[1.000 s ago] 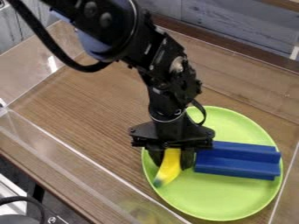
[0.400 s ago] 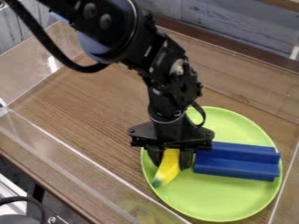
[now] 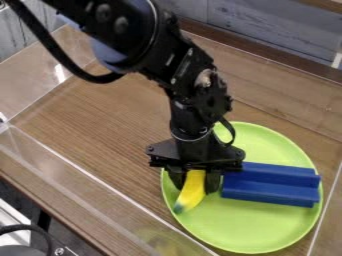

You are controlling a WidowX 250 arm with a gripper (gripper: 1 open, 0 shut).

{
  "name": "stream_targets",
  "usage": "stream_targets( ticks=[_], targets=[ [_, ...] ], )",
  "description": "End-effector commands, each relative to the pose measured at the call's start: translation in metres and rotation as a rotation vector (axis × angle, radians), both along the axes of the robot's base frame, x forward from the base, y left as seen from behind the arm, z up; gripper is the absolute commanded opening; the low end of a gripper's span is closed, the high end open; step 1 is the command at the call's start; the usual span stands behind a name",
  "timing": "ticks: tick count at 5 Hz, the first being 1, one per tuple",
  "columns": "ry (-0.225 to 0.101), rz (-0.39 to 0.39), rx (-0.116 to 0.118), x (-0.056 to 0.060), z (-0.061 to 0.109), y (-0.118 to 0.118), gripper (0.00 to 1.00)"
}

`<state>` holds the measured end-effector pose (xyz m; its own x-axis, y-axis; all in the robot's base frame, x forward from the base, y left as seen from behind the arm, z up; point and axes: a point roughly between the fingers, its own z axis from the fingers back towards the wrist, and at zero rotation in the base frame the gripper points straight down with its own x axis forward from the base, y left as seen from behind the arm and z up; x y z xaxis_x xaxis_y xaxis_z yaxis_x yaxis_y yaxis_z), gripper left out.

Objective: Remove the banana from inside the green plate and put it on the table

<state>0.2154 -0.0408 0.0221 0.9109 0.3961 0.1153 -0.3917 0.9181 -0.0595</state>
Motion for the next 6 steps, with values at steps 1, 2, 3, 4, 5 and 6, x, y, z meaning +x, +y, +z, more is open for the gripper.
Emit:
stream_targets(
  ticks=[1, 2, 3, 4, 5, 6],
  targets=[
    [0.006, -0.015, 0.016, -0.0031, 0.0006, 0.0013, 0.0],
    [0.007, -0.015, 0.023, -0.0039, 0.0001, 0.0021, 0.0],
    [0.009, -0.015, 0.029, -0.0047, -0.0005, 0.0028, 0.0],
    [0.01, -0.015, 0.035, -0.0054, -0.001, 0.0033, 0.0],
    [0.011, -0.015, 0.04, -0.0061, -0.0016, 0.0038, 0.0],
    [0.012, -0.014, 0.045, -0.0067, -0.0022, 0.0042, 0.0]
  ],
)
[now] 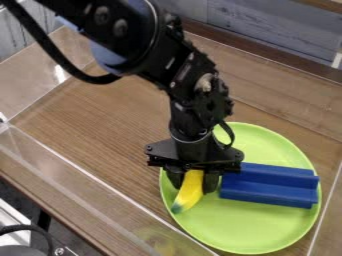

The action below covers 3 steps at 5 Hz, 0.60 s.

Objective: Remove the banana from inside the green plate and put it on the table

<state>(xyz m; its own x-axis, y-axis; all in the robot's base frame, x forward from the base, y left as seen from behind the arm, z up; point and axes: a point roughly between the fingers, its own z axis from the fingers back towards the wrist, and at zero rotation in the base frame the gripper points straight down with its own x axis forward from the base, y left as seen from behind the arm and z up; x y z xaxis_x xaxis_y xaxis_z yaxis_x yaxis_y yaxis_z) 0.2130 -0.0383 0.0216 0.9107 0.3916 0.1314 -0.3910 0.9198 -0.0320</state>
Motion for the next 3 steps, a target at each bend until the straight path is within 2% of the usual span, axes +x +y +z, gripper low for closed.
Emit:
stream_targets(
  ticks=[1, 3],
  targets=[
    [0.017, -0.013, 0.019, -0.005, -0.0023, 0.0022, 0.0],
    [0.029, -0.018, 0.035, -0.0075, 0.0026, 0.0046, 0.0]
  ],
)
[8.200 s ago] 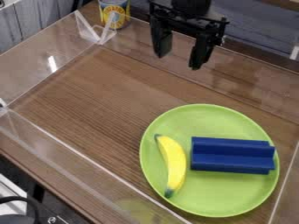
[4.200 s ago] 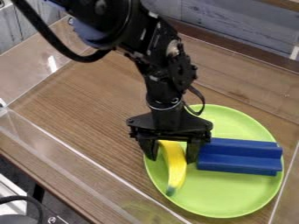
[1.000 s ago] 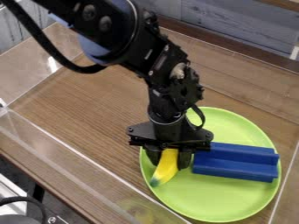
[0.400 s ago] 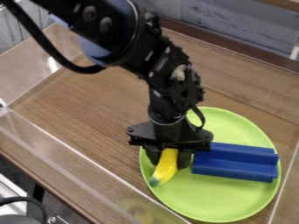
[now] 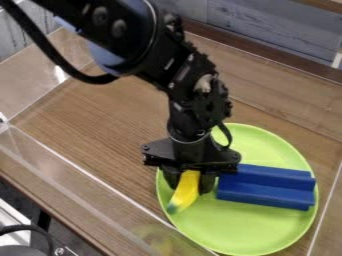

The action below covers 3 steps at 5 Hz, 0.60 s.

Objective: Remove the banana from inside the green plate and put it on the table

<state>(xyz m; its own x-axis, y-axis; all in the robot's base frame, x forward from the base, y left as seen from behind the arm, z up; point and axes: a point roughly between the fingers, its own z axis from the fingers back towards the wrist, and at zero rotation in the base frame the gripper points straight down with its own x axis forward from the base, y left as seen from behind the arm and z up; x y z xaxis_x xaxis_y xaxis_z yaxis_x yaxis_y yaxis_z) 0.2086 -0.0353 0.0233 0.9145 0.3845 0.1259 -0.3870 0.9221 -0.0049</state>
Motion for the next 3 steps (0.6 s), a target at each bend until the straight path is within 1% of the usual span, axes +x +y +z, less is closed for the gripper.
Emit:
stream_targets(
  ticks=[1, 3],
  targets=[
    [0.022, -0.018, 0.021, -0.0051, 0.0067, 0.0038, 0.0],
    [0.033, -0.027, 0.029, -0.0089, 0.0136, 0.007, 0.0]
  ],
)
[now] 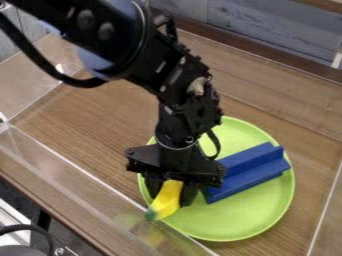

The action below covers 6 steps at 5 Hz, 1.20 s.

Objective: Remove the banana from inside the green plate and put it on the table

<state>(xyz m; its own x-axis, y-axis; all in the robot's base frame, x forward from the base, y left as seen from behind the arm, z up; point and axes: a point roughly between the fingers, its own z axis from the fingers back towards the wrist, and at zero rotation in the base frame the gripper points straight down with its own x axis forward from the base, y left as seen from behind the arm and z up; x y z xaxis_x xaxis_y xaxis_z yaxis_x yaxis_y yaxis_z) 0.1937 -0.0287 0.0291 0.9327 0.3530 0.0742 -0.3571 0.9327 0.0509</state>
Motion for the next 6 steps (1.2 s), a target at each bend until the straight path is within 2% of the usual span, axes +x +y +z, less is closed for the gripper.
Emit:
stream_targets(
  ticks=[1, 6],
  targets=[
    [-0.028, -0.001, -0.006, 0.004, 0.011, 0.0, 0.0],
    [0.008, -0.013, -0.023, -0.006, 0.026, -0.005, 0.0]
  ],
)
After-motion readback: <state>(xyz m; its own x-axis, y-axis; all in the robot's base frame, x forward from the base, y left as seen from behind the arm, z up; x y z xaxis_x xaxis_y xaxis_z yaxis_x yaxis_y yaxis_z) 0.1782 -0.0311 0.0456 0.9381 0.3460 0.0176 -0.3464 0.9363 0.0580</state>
